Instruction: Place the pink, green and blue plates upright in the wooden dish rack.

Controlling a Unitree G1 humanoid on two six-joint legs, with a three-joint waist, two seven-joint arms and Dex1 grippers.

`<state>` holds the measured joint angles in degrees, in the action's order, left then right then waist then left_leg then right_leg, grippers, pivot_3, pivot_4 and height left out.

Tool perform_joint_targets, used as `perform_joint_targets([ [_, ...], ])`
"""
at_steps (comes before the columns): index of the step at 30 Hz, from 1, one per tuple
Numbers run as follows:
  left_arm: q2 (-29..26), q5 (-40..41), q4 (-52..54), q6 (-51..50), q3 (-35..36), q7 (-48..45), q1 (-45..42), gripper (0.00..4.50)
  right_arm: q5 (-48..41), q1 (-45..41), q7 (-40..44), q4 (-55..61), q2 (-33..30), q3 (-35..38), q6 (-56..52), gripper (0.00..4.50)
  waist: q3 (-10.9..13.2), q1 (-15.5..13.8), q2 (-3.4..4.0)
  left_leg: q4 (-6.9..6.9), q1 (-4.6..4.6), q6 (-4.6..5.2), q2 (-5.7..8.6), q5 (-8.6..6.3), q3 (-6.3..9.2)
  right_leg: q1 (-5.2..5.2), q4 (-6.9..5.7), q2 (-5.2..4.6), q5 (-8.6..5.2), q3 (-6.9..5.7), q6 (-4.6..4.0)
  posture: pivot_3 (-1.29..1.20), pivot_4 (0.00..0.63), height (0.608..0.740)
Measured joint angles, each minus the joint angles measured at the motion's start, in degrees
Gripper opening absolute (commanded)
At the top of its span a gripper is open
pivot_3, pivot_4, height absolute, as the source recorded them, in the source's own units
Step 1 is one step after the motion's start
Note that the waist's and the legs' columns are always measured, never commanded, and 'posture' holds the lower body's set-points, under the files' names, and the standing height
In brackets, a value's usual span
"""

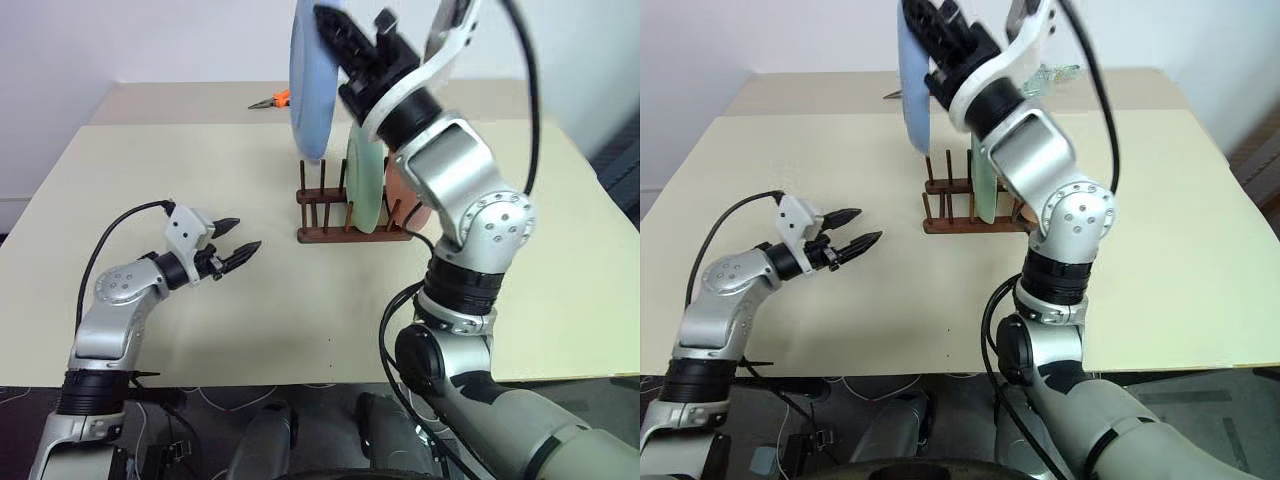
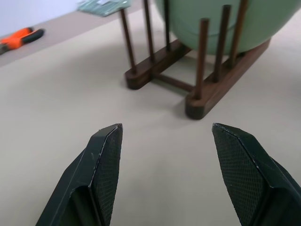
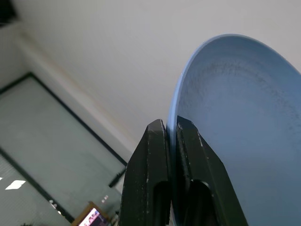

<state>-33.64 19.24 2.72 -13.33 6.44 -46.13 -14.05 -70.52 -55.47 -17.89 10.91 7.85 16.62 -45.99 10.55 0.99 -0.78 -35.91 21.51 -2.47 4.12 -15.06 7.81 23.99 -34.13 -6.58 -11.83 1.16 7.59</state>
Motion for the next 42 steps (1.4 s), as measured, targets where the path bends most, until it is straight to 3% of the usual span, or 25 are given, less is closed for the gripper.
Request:
perform_joint_targets([
  [14, -1.18, 1.41, 3.01, -1.48, 1.05, -1.24, 2.48, 3.11, 4.44, 3.45, -2.99, -6.03, 0.54, -4.82, 2.68, 0.07, 0.00, 0.76, 0.00, 0.02, -0.03, 0.00, -0.04, 0.00, -0.02, 0.00, -0.01, 0.08, 0.00, 0.01, -0.01, 0.00, 0.150, 0.740],
  [17, -1.14, 1.34, 3.00, -1.44, 0.97, -1.22, 2.48, 3.11, 4.83, 3.60, -2.94, -8.43, 0.32, -4.32, 2.75, 1.02, 0.00, 1.20, 0.01, 0.02, -0.03, 0.00, -0.04, 0.00, -0.01, 0.01, -0.03, 0.09, 0.00, 0.01, -0.01, 0.00, 0.150, 0.740],
  [23, -1.03, 1.19, 3.01, -1.38, 0.44, -1.10, 2.48, 3.11, 11.13, 2.95, 3.47, -9.77, -4.45, -6.91, 3.21, 4.00, 0.00, 1.52, 0.01, 0.04, -0.02, 0.00, -0.04, 0.00, -0.03, 0.03, -0.01, 0.10, 0.00, 0.01, -0.01, 0.00, 0.150, 0.740],
  [27, -0.82, 0.54, 3.41, -1.22, -0.63, -0.82, 3.23, 3.11, 21.68, 2.48, 16.59, -1.21, -18.17, -15.44, 5.53, 4.00, 0.03, 1.27, 0.01, 0.00, 0.07, 0.00, -0.01, 0.00, -0.05, 0.03, 0.05, 0.06, -0.02, 0.00, 0.03, 0.00, 0.150, 0.740],
  [30, -0.71, -0.10, 3.37, -0.94, -1.09, -0.44, 3.74, 3.11, 26.52, 3.94, 26.60, 7.92, -30.12, -15.07, 8.81, 4.00, -0.08, 1.02, -0.19, 0.01, 0.03, 0.01, -0.01, -0.01, -0.06, -0.08, 0.12, 0.03, -0.05, -0.02, 0.07, 0.00, 0.150, 0.740],
  [31, -0.65, -0.32, 3.31, -0.64, -1.26, -0.42, 3.77, 3.11, 26.80, 6.55, 29.50, 9.97, -34.05, -13.23, 9.30, 4.26, -0.15, 0.83, -0.31, 0.00, -0.01, 0.01, -0.02, -0.01, -0.02, -0.18, 0.15, 0.02, -0.07, -0.06, 0.09, 0.00, 0.150, 0.740],
  [37, -0.64, -3.06, -1.90, 3.20, -1.76, -0.41, 3.89, 3.11, 29.97, 33.14, 41.19, 11.32, -53.35, 1.73, 8.06, 4.26, -0.08, -0.65, -0.24, -0.06, 0.00, 0.05, -0.01, -0.04, -0.15, -0.39, 0.55, -0.12, -0.30, -0.05, 0.04, 0.00, 0.150, 0.740],
  [42, -0.02, -3.95, -4.47, 4.57, -2.85, -1.07, 3.16, 3.11, 38.26, 50.98, 50.36, 9.89, -58.63, 2.01, 12.31, 4.26, -0.08, -0.15, -0.25, -0.07, -0.06, 0.10, -0.04, -0.07, -0.30, -0.44, 0.64, -0.13, -0.27, 0.00, 0.04, 0.00, 0.150, 0.740],
])
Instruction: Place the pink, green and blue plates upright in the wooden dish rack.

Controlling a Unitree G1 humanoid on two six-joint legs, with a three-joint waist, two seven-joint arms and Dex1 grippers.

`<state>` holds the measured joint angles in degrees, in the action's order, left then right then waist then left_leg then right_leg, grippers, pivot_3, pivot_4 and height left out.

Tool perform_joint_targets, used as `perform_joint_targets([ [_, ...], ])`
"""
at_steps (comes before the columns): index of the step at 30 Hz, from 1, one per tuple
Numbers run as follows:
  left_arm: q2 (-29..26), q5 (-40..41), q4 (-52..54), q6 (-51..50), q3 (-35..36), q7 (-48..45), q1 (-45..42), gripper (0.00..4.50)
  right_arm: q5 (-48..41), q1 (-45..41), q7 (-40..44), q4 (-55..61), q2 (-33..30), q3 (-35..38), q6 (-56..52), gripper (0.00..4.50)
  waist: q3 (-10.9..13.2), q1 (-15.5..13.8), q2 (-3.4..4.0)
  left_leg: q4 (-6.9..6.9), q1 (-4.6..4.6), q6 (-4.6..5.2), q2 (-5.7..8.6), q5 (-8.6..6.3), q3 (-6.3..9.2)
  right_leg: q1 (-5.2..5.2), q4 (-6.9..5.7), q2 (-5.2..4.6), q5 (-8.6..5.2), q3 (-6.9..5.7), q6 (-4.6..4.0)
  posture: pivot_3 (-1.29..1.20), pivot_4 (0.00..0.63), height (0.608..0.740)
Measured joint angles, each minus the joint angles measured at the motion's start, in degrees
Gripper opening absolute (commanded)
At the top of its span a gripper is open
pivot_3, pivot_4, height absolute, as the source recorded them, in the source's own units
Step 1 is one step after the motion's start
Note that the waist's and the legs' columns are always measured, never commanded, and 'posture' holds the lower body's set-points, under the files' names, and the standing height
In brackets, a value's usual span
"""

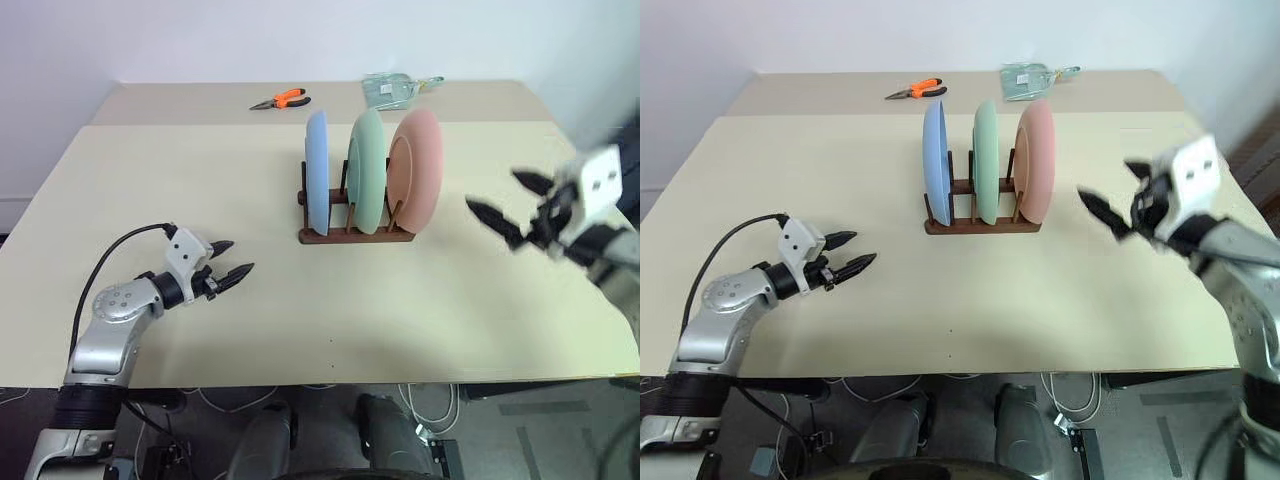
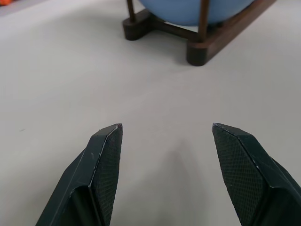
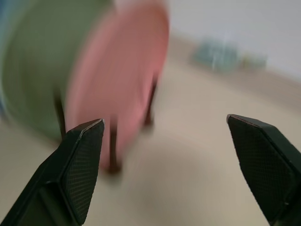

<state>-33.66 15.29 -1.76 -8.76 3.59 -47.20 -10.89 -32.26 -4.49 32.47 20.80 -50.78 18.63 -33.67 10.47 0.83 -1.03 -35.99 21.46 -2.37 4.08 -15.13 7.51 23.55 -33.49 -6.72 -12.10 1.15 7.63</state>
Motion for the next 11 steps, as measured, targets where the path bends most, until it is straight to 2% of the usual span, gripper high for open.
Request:
perform_joint_targets([
  [4, 0.12, -0.12, 0.01, 0.65, -0.48, -0.32, 0.10, 3.11, 6.19, 2.37, 3.78, -6.01, 0.76, -4.88, 6.34, 4.26, 0.03, 0.03, 0.05, -0.05, -0.04, -0.01, -0.04, 0.00, -0.05, -0.01, -0.01, -0.01, 0.03, 0.00, -0.04, 0.00, 0.150, 0.740],
  [11, -0.03, -0.17, 0.56, 1.38, 0.02, 0.06, 3.51, 3.11, 11.29, -1.11, 5.49, -15.59, 4.91, -6.63, 14.26, 4.26, 0.04, -0.28, 0.03, -0.04, 0.00, 0.00, -0.01, -0.01, 0.00, -0.02, 0.05, -0.04, 0.16, -0.02, -0.23, 0.00, 0.150, 0.740],
])
